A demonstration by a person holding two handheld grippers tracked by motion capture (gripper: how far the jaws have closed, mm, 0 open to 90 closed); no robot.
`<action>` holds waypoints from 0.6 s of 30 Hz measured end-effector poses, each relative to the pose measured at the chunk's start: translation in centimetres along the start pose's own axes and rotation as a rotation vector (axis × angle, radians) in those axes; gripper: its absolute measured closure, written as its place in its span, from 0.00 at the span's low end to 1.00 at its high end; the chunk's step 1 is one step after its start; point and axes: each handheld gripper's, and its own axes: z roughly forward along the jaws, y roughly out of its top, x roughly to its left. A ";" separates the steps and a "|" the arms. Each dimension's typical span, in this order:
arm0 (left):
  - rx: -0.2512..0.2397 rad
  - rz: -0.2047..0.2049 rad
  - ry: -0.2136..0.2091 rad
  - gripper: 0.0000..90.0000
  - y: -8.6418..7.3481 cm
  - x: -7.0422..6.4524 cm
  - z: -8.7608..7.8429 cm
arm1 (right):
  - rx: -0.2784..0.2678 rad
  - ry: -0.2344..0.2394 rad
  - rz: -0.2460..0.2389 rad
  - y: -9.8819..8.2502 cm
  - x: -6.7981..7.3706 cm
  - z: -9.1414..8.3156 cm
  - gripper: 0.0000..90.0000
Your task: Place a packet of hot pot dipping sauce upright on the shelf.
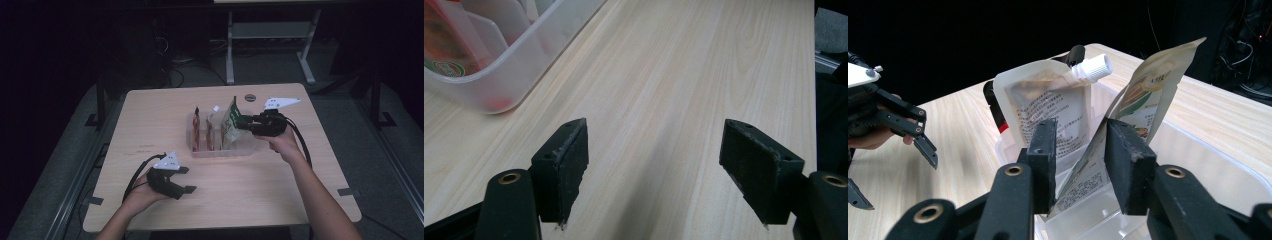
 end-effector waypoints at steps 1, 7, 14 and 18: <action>0.000 0.000 0.000 0.30 0.0 0.0 0.0 | -0.002 -0.002 -0.002 0.0 0.0 0.0 0.71; -0.001 0.000 -0.001 0.30 0.0 0.0 0.0 | 0.004 -0.031 -0.005 0.5 0.4 -0.3 0.52; -0.002 0.000 0.001 0.30 0.0 0.0 -0.1 | 0.032 -0.053 0.000 0.9 0.7 -0.5 0.27; 0.000 -0.005 0.000 0.30 0.0 0.1 -0.1 | 0.056 -0.043 -0.006 0.8 1.0 -0.9 0.20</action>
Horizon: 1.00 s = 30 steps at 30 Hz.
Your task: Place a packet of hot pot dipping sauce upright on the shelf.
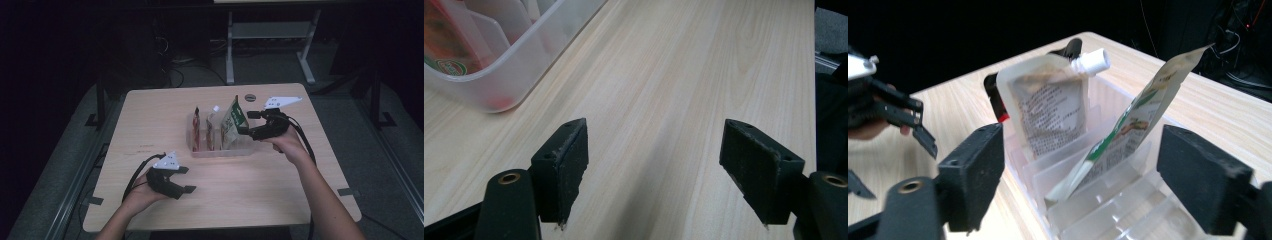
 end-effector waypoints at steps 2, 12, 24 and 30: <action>0.000 0.001 0.001 0.30 0.0 0.0 0.0 | 0.013 -0.007 -0.012 -0.1 0.2 -0.2 0.20; 0.008 -0.005 0.009 0.29 -0.1 0.1 -0.2 | 0.082 -0.032 -0.042 -0.6 0.9 -1.8 0.18; 0.031 -0.031 0.021 0.29 -0.2 0.0 -0.8 | 0.105 -0.050 -0.055 -2.1 1.7 -3.8 0.18; 0.033 -0.047 0.048 0.27 -0.1 -0.1 -1.3 | 0.102 -0.059 -0.054 -3.4 2.2 -5.0 0.18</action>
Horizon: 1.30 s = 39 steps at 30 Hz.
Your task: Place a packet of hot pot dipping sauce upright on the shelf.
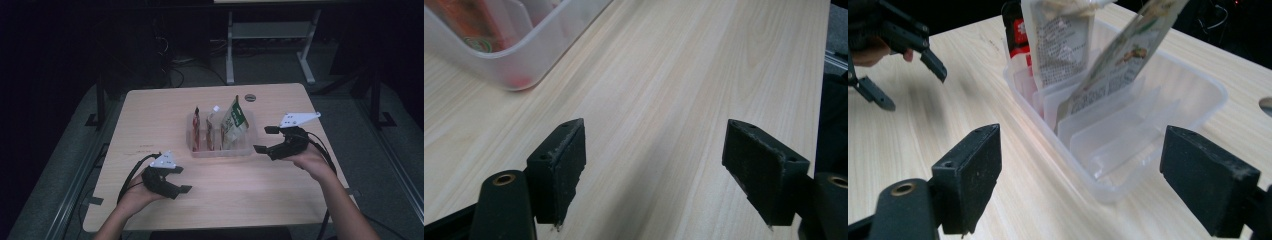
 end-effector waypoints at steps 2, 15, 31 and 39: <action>0.002 -0.010 0.001 0.27 -0.1 0.0 -0.2 | 0.008 -0.007 0.001 -0.6 0.2 -0.4 0.18; 0.015 -0.040 0.025 0.19 -1.8 -0.2 -1.0 | 0.032 -0.024 0.036 -4.7 1.4 -2.2 0.17; 0.050 0.011 0.063 0.18 -4.3 -0.3 -0.8 | 0.128 -0.122 0.025 -9.4 1.7 -1.3 0.15; 0.084 0.020 0.044 0.18 -4.8 -0.3 0.1 | 0.215 -0.124 -0.042 -10.2 1.8 -0.6 0.15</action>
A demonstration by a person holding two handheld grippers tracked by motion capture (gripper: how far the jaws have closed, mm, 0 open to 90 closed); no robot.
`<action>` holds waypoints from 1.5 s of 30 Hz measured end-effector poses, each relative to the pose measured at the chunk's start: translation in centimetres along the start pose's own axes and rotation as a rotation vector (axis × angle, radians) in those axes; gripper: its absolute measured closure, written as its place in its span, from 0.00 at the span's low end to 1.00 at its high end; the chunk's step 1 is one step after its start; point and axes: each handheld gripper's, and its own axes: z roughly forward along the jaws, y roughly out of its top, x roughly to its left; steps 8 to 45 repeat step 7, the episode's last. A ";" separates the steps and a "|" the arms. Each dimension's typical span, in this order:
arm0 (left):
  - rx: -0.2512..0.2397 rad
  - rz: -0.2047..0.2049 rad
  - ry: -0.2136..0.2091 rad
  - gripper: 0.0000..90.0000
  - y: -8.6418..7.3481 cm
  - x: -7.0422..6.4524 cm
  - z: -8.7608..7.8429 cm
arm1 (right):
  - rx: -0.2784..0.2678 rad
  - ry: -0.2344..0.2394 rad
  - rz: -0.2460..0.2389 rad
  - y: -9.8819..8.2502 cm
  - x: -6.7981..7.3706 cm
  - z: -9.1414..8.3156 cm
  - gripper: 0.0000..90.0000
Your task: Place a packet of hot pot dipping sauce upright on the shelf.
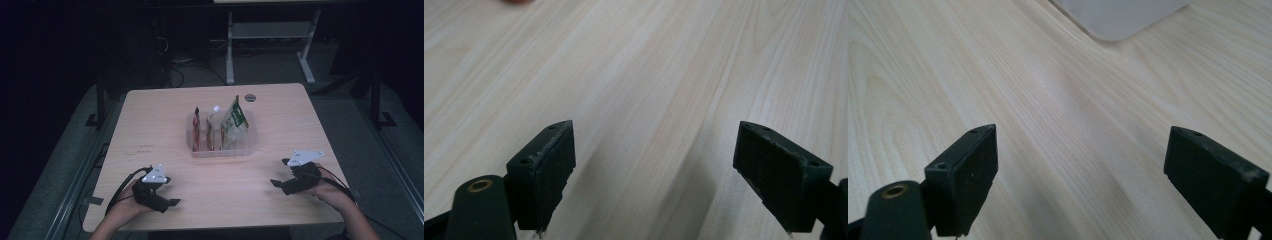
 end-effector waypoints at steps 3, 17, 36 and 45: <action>0.003 0.013 -0.003 0.18 0.1 -0.1 0.0 | -0.003 0.008 -0.001 0.0 0.0 0.1 0.15; 0.008 0.018 -0.001 0.18 0.1 0.0 0.2 | -0.009 0.007 -0.003 0.0 -0.1 0.0 0.15; 0.008 0.018 -0.001 0.18 0.1 0.0 0.2 | -0.009 0.007 -0.003 0.0 -0.1 0.0 0.15; 0.008 0.018 -0.001 0.18 0.1 0.0 0.2 | -0.009 0.007 -0.003 0.0 -0.1 0.0 0.15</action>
